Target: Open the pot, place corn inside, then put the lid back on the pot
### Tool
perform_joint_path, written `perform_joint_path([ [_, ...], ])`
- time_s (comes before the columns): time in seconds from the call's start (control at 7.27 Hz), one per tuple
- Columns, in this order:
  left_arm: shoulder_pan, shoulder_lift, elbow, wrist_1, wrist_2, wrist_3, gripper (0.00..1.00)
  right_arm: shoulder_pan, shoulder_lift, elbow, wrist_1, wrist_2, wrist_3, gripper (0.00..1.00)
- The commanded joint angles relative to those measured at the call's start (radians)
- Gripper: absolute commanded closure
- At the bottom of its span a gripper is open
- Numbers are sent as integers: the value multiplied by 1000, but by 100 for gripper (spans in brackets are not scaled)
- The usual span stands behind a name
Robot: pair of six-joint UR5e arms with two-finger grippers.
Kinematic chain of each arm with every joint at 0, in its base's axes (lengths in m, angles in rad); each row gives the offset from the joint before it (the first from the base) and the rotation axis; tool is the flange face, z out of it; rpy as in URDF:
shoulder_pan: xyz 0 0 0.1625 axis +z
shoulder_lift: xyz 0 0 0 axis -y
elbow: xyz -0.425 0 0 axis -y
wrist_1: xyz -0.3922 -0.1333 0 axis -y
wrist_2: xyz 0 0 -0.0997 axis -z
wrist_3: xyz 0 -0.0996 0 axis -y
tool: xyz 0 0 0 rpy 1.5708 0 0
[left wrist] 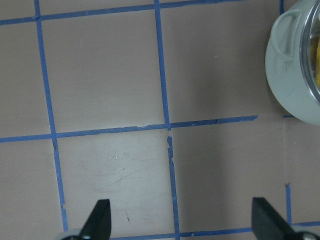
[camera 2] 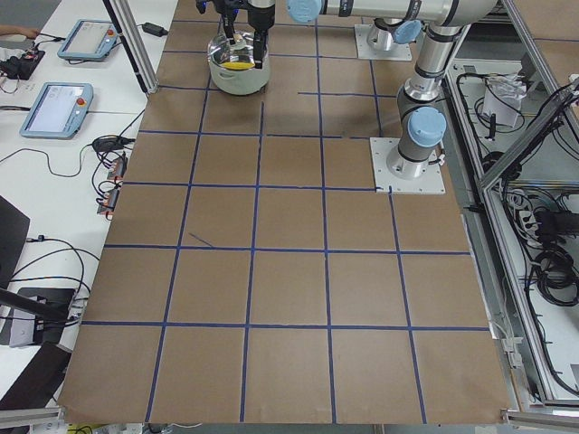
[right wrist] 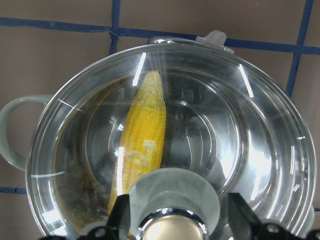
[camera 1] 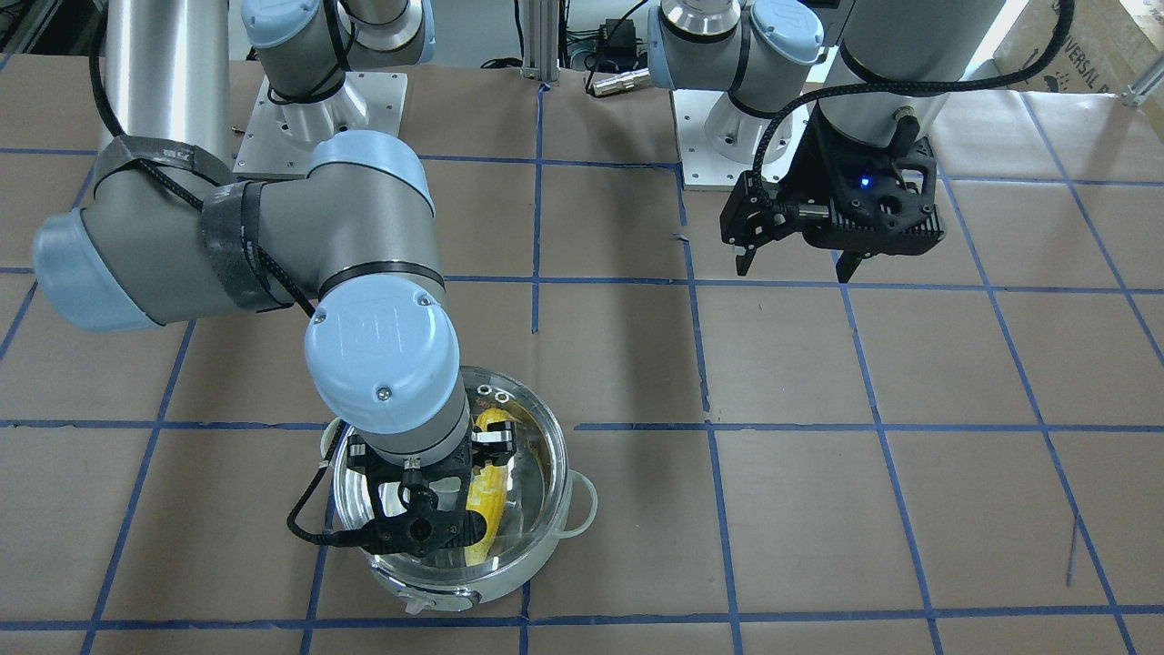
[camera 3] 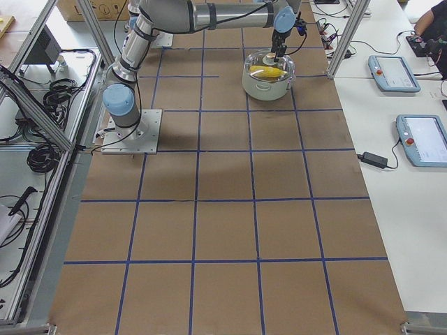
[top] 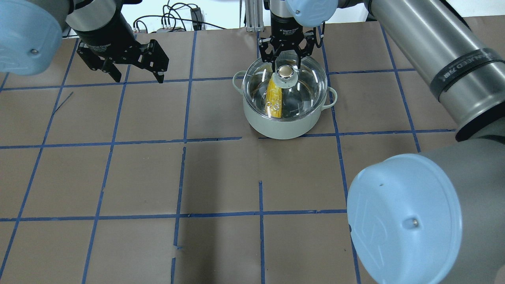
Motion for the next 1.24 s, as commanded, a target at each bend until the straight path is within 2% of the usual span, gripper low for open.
perform_joint_path([
  [0.0,1,-1,0,0,0,0,0,0,-13,-16,-1,-3,2,3],
  [0.55,1,0,0,0,0,0,0,-75,-179,-3,29,4,-21,0],
  [0.69,0,0,0,0,0,0,0,-124,-235,13,102,4,-74,0],
  [0.83,1,0,0,0,0,0,0,-182,-297,46,185,4,-123,0],
  [1.1,0,2,0,-2,0,0,0,-216,-404,204,186,6,-125,0],
])
